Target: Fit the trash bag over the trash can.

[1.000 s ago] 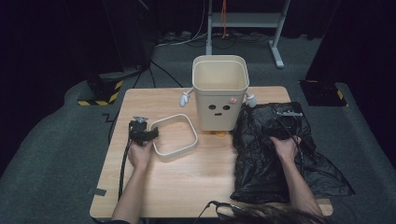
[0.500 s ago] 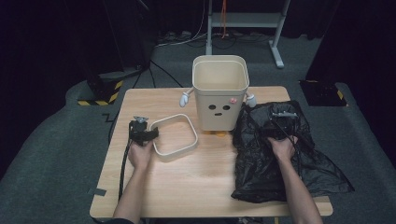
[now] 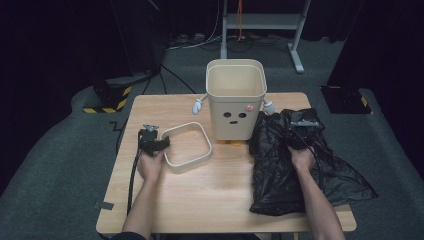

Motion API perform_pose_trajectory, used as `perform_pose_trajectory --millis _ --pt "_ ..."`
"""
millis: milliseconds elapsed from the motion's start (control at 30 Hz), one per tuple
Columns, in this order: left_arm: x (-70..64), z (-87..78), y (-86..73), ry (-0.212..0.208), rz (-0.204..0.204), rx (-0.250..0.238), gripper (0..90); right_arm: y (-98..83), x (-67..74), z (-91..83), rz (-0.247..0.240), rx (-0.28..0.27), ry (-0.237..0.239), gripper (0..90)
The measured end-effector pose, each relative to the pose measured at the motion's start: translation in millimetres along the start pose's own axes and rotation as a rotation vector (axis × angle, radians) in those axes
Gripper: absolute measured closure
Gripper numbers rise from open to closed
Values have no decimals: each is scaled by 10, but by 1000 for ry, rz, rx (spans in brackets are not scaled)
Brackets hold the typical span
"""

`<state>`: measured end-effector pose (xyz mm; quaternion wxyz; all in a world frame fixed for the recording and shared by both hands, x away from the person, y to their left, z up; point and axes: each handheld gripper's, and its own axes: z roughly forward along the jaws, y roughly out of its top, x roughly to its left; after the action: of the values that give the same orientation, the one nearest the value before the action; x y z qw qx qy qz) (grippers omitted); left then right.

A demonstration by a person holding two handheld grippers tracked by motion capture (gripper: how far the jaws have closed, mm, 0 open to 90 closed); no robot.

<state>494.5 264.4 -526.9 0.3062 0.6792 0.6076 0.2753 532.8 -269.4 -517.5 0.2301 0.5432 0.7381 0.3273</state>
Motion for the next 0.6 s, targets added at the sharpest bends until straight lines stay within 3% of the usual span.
perform_pose_trajectory --millis 167,400,600 --pt "1 1 1 -4 1 0 351 34 -56 -43 37 12 33 897" --pt "7 1 0 -13 -3 0 346 176 -117 -310 20 -25 63 900" --pt "9 1 0 -17 -3 0 342 295 -136 -506 -5 -50 55 900"
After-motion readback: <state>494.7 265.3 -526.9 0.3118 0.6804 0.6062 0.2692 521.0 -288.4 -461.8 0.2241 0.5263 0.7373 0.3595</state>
